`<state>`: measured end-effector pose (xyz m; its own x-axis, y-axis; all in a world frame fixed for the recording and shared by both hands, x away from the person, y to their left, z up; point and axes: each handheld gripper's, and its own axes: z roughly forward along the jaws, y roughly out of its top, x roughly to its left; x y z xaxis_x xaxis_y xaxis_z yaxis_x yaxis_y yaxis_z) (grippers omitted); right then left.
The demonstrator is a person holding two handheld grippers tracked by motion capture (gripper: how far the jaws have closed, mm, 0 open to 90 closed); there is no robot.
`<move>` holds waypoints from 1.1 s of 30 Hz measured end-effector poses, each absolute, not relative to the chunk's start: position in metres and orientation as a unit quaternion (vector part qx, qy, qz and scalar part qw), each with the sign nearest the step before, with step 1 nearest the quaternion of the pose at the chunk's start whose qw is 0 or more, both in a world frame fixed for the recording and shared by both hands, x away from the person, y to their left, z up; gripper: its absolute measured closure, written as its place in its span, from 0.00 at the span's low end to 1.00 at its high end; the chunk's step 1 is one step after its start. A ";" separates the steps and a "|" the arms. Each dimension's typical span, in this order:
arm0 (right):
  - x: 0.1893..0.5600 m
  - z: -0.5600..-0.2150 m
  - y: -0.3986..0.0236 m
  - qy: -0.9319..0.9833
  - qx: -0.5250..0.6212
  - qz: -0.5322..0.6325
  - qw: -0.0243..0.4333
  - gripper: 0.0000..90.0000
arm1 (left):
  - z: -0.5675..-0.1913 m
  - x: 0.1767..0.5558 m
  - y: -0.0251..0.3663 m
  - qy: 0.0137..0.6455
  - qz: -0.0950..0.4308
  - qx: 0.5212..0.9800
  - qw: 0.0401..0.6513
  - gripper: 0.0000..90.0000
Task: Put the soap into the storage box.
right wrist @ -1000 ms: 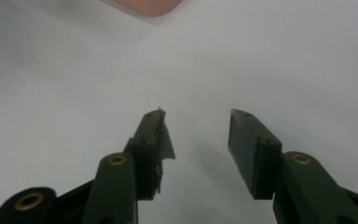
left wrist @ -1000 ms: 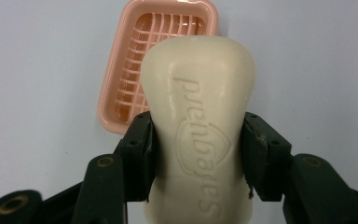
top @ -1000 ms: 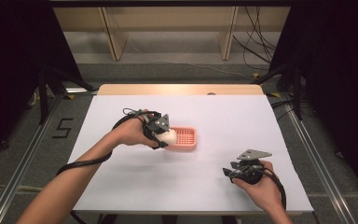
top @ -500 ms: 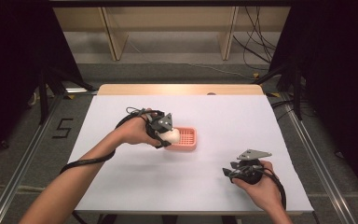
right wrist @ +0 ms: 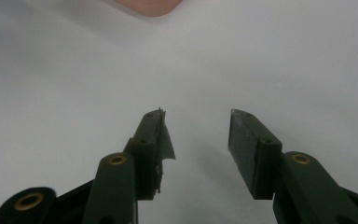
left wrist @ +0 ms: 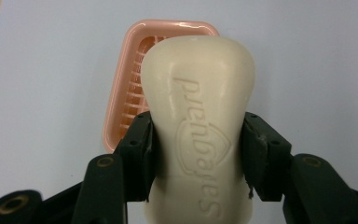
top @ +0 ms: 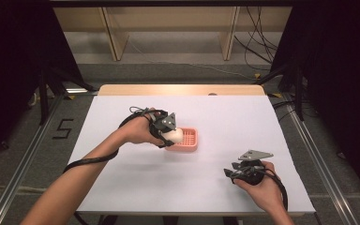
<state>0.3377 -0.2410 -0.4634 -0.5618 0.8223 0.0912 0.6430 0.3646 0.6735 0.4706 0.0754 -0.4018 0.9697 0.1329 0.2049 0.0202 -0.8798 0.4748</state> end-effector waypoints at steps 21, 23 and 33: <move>0.338 -0.463 -0.243 0.818 0.441 0.342 0.139 0.63 | -0.406 0.479 0.067 0.037 0.120 0.963 0.239 0.55; 0.338 -0.463 -0.243 0.817 0.442 0.343 0.141 0.63 | -0.407 0.480 0.067 0.038 0.118 0.963 0.237 0.55; 0.338 -0.464 -0.242 0.814 0.445 0.346 0.140 0.63 | -0.408 0.484 0.065 0.038 0.120 0.962 0.241 0.55</move>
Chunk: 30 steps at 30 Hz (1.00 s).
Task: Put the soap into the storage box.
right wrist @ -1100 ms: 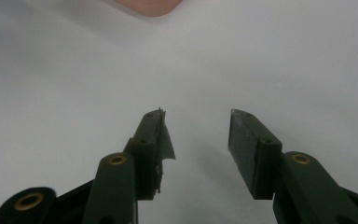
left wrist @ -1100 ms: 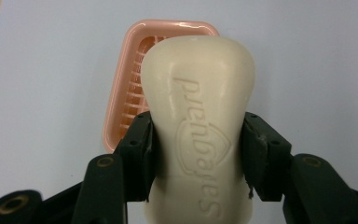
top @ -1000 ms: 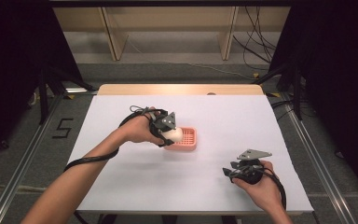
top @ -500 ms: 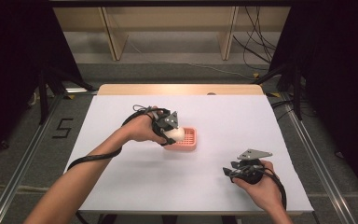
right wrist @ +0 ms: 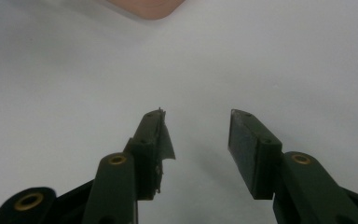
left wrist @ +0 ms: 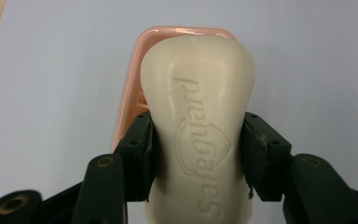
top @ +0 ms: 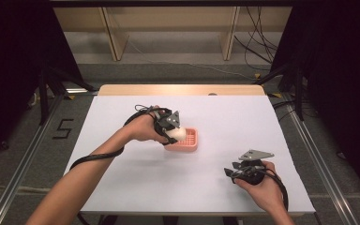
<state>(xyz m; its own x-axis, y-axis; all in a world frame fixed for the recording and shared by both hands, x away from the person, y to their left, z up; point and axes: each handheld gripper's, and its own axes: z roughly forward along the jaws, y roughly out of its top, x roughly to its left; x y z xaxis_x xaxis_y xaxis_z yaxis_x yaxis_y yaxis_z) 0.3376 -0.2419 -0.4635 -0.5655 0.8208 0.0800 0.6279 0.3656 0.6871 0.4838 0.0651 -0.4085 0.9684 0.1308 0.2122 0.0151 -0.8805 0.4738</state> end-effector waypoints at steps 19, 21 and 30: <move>0.337 -0.462 -0.242 0.814 0.448 0.344 0.135 0.63 | -0.412 0.490 0.061 0.041 0.122 0.962 0.240 0.55; 0.337 -0.462 -0.242 0.814 0.448 0.344 0.135 0.63 | -0.412 0.490 0.060 0.041 0.122 0.962 0.241 0.55; 0.337 -0.462 -0.242 0.814 0.448 0.344 0.134 0.63 | -0.412 0.492 0.057 0.041 0.122 0.963 0.239 0.55</move>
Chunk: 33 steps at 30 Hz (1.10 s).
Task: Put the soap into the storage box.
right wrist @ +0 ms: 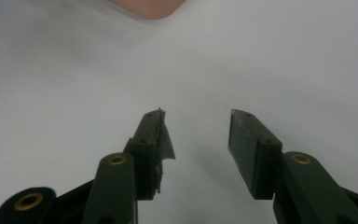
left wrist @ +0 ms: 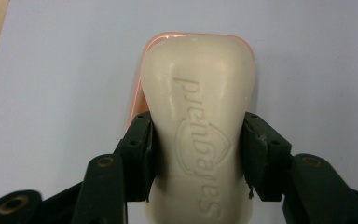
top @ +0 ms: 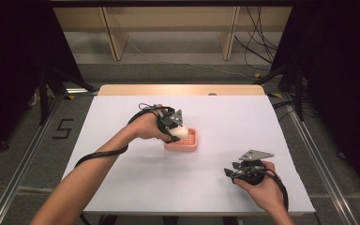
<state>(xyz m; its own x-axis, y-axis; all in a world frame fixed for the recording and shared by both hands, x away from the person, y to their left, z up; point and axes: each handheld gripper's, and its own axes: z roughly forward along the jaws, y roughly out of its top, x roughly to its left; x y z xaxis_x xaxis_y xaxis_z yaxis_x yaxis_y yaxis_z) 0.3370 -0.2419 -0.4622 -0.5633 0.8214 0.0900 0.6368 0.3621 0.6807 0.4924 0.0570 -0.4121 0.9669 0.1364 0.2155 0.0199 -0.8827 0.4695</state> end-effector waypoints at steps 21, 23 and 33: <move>0.338 -0.463 -0.242 0.819 0.441 0.342 0.136 0.62 | -0.416 0.498 0.053 0.035 0.123 0.964 0.231 0.55; 0.338 -0.463 -0.242 0.819 0.441 0.342 0.136 0.62 | -0.418 0.497 0.052 0.037 0.124 0.963 0.235 0.55; 0.338 -0.463 -0.242 0.818 0.441 0.343 0.137 0.62 | -0.422 0.499 0.048 0.032 0.123 0.966 0.227 0.55</move>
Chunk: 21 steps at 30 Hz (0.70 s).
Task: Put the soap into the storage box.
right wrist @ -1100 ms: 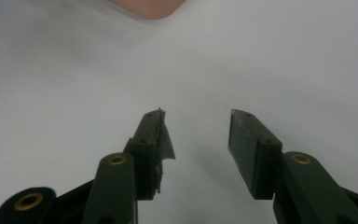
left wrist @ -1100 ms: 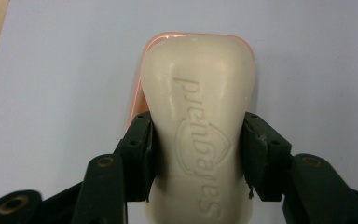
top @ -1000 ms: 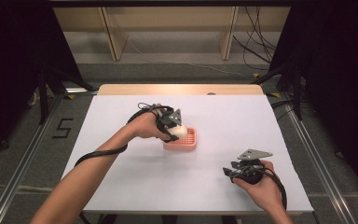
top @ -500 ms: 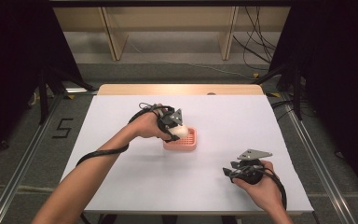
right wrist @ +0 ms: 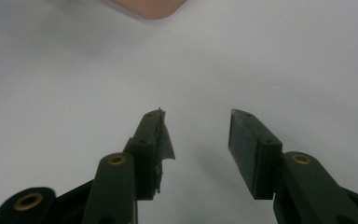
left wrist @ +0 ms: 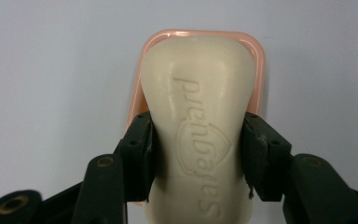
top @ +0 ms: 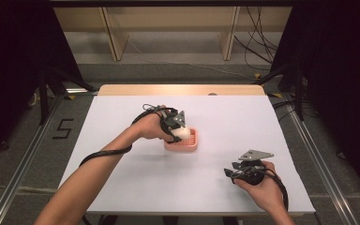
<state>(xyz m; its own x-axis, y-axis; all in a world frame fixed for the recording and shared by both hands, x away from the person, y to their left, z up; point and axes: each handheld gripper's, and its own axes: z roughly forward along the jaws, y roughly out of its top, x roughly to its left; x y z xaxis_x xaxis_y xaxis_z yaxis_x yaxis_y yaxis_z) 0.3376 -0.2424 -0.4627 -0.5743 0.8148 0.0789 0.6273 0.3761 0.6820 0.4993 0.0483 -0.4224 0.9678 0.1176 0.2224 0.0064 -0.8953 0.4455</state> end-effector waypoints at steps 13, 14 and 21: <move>0.339 -0.464 -0.243 0.821 0.429 0.348 0.144 0.62 | -0.427 0.500 0.045 0.033 0.121 0.965 0.229 0.55; 0.339 -0.464 -0.243 0.821 0.430 0.348 0.142 0.62 | -0.427 0.501 0.044 0.028 0.123 0.966 0.225 0.55; 0.339 -0.464 -0.243 0.822 0.429 0.347 0.142 0.62 | -0.430 0.501 0.043 0.035 0.118 0.966 0.226 0.55</move>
<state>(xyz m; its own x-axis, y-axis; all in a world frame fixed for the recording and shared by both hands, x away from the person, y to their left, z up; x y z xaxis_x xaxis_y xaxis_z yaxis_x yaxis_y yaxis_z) 0.3392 -0.2431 -0.4639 -0.5915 0.8037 0.0642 0.6067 0.3913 0.6919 0.5014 0.0427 -0.4300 0.9698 0.1204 0.2123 0.0140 -0.8959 0.4441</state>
